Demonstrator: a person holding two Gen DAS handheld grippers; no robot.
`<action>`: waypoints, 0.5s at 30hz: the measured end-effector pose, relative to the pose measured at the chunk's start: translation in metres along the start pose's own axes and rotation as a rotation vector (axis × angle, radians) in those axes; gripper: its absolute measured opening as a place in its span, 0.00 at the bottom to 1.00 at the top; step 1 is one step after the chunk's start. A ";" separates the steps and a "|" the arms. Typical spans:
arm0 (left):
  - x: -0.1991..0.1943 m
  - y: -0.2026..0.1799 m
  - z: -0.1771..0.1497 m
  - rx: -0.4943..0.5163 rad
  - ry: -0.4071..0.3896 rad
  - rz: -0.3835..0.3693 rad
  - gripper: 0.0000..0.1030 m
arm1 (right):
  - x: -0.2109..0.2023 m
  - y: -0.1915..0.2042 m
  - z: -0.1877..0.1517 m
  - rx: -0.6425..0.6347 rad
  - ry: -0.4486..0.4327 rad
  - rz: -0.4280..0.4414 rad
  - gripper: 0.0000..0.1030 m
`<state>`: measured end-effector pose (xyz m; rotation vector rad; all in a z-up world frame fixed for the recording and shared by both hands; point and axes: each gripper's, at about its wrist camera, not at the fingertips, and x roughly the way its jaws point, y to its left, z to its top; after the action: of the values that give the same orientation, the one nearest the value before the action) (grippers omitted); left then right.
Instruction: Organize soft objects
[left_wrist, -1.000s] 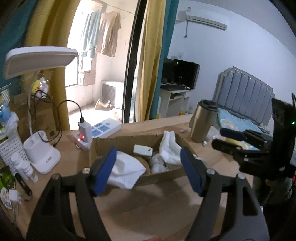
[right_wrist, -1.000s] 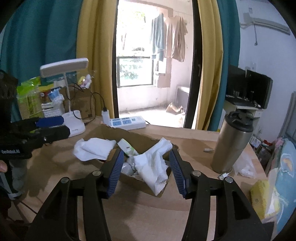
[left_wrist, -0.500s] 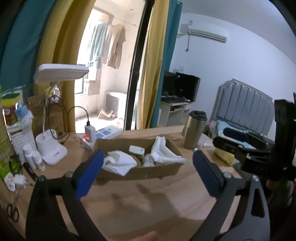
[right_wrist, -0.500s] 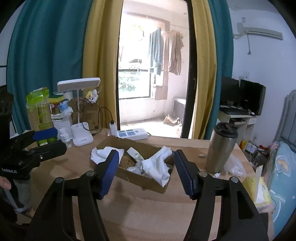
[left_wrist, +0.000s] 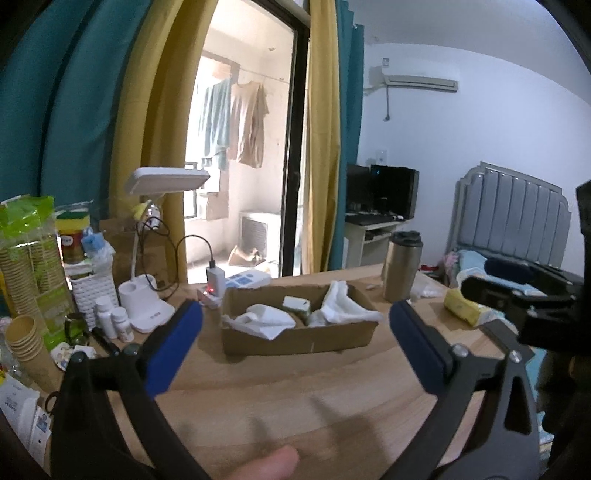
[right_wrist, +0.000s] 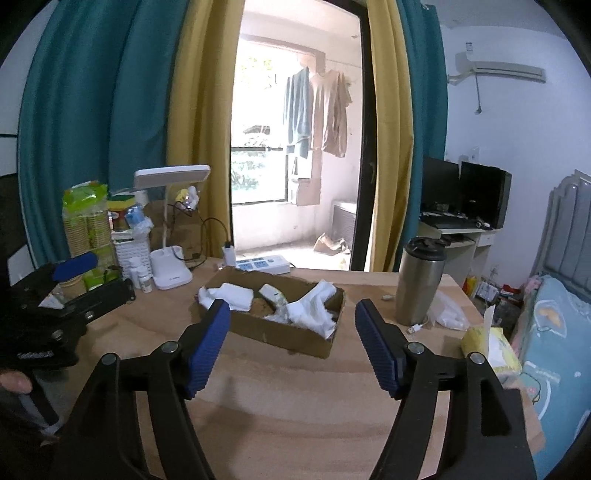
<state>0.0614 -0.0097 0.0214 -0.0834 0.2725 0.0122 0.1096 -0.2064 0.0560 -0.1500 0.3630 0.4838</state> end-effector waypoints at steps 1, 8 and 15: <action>-0.002 0.000 0.000 0.002 0.001 0.001 0.99 | -0.003 0.002 -0.002 0.000 0.000 -0.001 0.72; -0.016 0.000 0.001 -0.004 0.010 0.014 0.99 | -0.018 0.005 -0.008 0.017 -0.005 0.001 0.73; -0.027 0.004 0.006 -0.027 0.011 0.034 0.99 | -0.029 0.010 -0.006 0.004 -0.030 -0.001 0.73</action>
<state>0.0367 -0.0049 0.0341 -0.1059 0.2849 0.0495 0.0790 -0.2109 0.0610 -0.1390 0.3344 0.4835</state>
